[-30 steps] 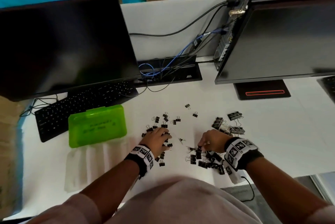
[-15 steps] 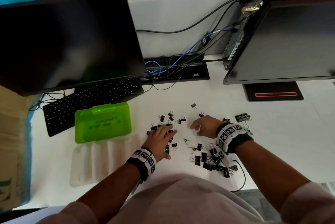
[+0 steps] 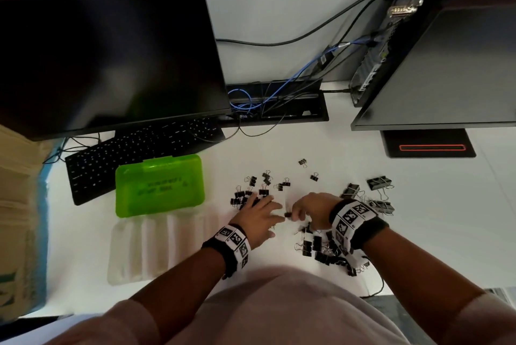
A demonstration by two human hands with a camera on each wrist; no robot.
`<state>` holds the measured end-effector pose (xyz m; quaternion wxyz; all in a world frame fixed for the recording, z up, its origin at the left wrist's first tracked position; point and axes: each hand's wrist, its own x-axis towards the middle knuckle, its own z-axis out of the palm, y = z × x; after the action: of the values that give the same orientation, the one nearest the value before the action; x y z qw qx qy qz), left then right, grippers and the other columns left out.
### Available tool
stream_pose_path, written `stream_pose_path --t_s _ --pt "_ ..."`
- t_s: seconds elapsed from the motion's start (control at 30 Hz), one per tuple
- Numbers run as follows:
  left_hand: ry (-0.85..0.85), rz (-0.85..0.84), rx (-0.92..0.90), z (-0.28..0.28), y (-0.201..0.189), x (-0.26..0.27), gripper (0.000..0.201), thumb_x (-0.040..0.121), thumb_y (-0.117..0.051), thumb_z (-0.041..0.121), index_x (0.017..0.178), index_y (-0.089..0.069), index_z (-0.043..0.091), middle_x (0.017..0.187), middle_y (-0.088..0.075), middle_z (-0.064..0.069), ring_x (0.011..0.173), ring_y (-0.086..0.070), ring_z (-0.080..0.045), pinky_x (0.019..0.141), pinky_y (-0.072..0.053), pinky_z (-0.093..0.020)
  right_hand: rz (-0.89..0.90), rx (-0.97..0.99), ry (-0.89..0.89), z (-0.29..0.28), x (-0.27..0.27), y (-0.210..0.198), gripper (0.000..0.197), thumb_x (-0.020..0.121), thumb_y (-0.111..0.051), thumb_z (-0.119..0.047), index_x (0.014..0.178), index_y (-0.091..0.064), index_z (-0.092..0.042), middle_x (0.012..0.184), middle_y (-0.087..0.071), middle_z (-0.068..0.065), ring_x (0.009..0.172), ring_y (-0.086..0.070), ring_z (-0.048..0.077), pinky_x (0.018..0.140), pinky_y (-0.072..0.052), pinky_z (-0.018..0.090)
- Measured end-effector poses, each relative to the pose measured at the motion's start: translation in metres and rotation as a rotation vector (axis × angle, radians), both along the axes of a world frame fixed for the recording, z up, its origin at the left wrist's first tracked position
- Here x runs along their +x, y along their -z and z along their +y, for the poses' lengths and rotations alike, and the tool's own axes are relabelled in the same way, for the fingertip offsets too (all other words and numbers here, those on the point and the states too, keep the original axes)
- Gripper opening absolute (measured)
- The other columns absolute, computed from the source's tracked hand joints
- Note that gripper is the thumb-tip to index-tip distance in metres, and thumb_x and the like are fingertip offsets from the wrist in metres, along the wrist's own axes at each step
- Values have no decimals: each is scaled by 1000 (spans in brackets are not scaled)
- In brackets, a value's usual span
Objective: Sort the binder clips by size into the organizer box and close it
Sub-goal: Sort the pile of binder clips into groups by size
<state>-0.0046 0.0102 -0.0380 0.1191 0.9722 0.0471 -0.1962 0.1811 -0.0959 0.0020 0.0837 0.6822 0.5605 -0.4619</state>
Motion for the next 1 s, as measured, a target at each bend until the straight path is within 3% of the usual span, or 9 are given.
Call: stream_pose_path --t_s 0.1,0.27,0.37,0.43,0.53,0.67,0.8,0.9,1.0 --pt "-61 -18 -20 9 0 -3 49 87 -56 35 134 -44 27 145 -36 4 141 -17 -21 117 -5 -52 -2 14 -14 -2 -10 7 45 70 -73 -12 111 -61 -29 106 -65 -9 92 -60 14 87 -45 26" --pt "-164 -49 -41 17 -5 -5 55 83 -63 33 134 -42 27 147 -32 4 141 -15 -20 117 -7 -49 59 42 154 0 -15 10 15 79 -64 -16 90 -72 -21 92 -73 -5 84 -63 9 79 -47 22" --pt "-302 -39 -50 18 -8 -8 61 80 -66 33 135 -38 29 149 -26 5 142 -13 -21 116 -11 -52 66 67 197 -1 -7 13 24 83 -56 -7 94 -74 -20 95 -74 -3 88 -65 8 81 -46 20" --pt "-401 -40 -87 19 -8 -11 62 80 -68 29 134 -38 29 148 -25 4 141 -15 -21 114 -21 -50 67 87 212 -3 -1 15 29 81 -53 -3 93 -74 -18 95 -75 -2 88 -64 6 81 -45 19" --pt "-442 -38 -151 21 -6 -14 63 79 -69 22 135 -39 25 146 -28 0 136 -24 -21 105 -38 -40 66 99 208 -5 2 16 30 80 -51 -1 89 -75 -15 94 -75 -2 83 -62 3 78 -43 17" --pt "-465 -66 -197 23 -4 -17 65 80 -68 12 136 -39 25 144 -30 0 131 -32 -21 100 -44 -37 86 69 227 -7 2 16 27 81 -53 -3 91 -75 -16 93 -75 0 82 -64 5 77 -45 17" --pt "-457 -59 -155 26 -8 -16 72 76 -72 24 138 -36 29 146 -29 4 133 -30 -17 100 -40 -37 101 63 226 -12 3 15 22 84 -57 -6 93 -74 -17 94 -75 1 86 -66 9 81 -48 19" --pt "-398 8 -177 23 -13 -16 86 64 -79 38 136 -34 38 150 -22 8 138 -19 -17 102 -38 -45 115 62 227 -15 5 14 21 84 -60 -8 95 -74 -19 95 -74 -1 88 -66 8 82 -46 19" --pt "-327 106 -169 19 -14 -18 100 55 -84 41 138 -27 43 153 -11 10 141 -9 -18 102 -36 -54 95 87 213 -20 8 11 32 86 -51 -2 97 -73 -22 91 -72 -4 86 -65 7 83 -48 20"
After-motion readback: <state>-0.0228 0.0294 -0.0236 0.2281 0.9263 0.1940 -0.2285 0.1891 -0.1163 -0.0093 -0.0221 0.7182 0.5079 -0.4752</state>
